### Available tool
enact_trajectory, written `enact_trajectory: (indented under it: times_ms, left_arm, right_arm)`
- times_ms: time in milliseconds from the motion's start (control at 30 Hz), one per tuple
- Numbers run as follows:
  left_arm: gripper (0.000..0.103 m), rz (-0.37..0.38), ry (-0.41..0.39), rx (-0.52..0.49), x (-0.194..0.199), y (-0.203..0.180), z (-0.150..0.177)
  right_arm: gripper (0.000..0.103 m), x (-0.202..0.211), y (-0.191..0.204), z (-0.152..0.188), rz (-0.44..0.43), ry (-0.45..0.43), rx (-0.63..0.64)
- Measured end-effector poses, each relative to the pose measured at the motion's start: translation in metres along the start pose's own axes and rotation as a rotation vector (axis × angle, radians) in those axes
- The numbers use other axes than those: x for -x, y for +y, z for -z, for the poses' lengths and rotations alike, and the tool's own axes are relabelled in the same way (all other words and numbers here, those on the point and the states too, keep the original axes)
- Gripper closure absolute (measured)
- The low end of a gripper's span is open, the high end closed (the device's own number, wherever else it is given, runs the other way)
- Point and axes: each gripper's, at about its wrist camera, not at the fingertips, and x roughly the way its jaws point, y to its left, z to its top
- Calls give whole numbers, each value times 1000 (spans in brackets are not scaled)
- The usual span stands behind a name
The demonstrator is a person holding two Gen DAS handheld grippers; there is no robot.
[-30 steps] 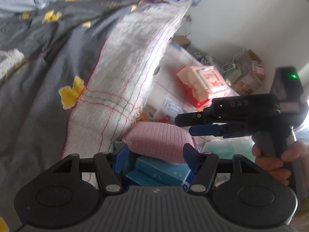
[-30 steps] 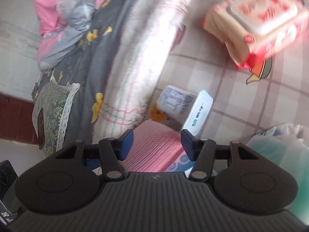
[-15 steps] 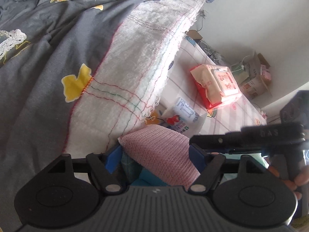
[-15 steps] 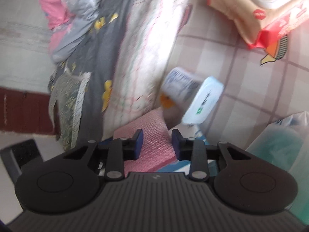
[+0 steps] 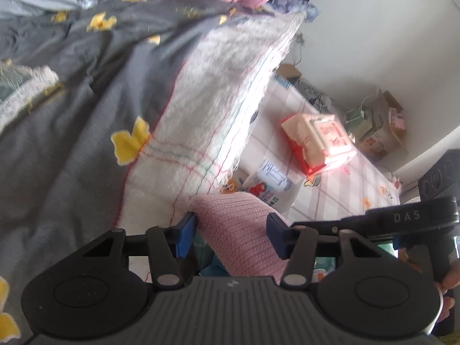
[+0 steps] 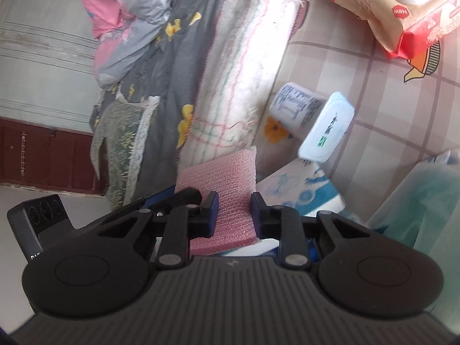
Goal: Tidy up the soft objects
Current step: 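Carry the pink mesh pad into the cardboard box and open the right tool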
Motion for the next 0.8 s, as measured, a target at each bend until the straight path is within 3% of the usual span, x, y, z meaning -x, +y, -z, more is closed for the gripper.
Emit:
enact_trajectory:
  times_ms: [267,433,600,800]
  left_arm:
    - [53,51,-99,-29,59,-17,12]
    - [53,82,-136,-76,89,-47,25]
    - [53,140,-146,-138,104,-94,41]
    - [53,244,-119,-257,95,-180,68]
  right_arm:
    - [83,41,30,41,-38,-66,28]
    - [83,82,40,80,-59,-137,36]
    - [83,140,27,123,-83,-249,11]
    - [83,222,-18,184,-68,-402,-63]
